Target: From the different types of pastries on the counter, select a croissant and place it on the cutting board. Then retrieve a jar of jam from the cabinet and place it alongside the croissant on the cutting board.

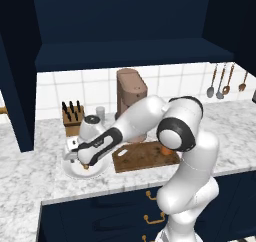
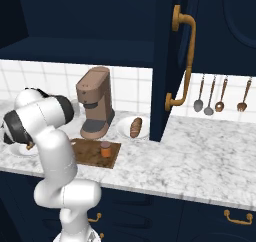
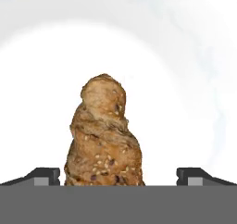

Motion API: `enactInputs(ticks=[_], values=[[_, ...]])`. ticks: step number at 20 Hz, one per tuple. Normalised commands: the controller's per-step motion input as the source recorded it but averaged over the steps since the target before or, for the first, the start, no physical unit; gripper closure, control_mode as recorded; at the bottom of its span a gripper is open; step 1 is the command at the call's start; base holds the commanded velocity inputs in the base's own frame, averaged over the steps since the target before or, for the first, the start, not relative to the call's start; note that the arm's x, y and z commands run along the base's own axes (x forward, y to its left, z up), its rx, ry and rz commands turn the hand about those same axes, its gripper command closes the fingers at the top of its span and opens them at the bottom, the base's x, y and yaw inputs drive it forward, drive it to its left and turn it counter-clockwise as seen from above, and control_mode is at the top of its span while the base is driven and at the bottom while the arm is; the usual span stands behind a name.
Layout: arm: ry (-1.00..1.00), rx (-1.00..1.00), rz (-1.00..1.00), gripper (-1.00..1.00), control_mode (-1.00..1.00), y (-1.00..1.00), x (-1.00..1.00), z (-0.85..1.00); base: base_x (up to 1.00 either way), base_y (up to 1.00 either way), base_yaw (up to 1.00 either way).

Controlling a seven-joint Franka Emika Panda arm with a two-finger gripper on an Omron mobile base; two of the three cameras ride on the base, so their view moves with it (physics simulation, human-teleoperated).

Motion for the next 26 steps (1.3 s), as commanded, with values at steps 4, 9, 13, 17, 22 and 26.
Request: enactInputs(ticks=[4,9,13,17,22,26], values=[[0.00,0.00,0.00,1.00,-1.00,0.22,0.24,-0.42,0.00,0.00,0.00],[0.00,0.02,0.00,1.00,-1.00,0.09,0.07,-0.15,0.00,0.00,0.00],[0.00,0.01,0.01,1.00,-1.00,-0.01,0.00,0.24,0.00,0.00,0.00],[0.00,0.00,0.03,1.00,-1.00,-0.28,-0.12,0.27,0.00,0.00,0.00],[0.00,0.00,0.04,1.00,-1.00,-0.58,-0.32,0.22,0.00,0.00,0.00],[-0.02,0.02,0.07,1.00,-1.00,-0.80,-0.45,0.19,0.00,0.00,0.00]])
